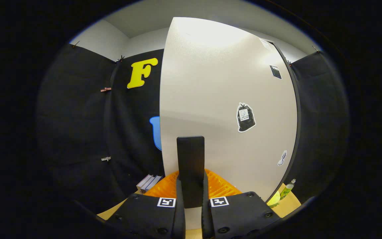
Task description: Open the shoe cabinet door, grab the shoes and put them into the shoe cabinet, then close the shoe cabinet door.
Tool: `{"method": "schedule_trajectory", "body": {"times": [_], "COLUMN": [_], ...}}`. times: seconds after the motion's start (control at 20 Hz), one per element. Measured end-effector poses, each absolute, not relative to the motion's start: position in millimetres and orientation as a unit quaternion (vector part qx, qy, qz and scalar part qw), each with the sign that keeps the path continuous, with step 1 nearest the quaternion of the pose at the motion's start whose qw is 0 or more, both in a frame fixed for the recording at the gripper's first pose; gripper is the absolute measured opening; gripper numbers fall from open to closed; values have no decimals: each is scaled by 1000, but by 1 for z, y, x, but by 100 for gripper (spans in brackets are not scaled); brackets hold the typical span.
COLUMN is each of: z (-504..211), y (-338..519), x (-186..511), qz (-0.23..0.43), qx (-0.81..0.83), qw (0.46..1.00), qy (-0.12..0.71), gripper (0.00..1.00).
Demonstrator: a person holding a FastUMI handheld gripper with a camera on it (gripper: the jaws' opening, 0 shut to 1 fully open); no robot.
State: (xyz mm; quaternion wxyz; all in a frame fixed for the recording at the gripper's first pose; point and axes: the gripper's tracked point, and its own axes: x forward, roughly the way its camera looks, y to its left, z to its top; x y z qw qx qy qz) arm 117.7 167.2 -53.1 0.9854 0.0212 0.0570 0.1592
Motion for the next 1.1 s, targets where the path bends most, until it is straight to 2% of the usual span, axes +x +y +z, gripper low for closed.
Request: {"method": "schedule_trajectory", "body": {"times": [0.35,1.1], "z": [-50,-46], "y": [128,13], "x": [79,22], "qz": [177,146], "qx": [33,44], "qw": [982,986], "qy": [58,62], "gripper": [23,22]}}
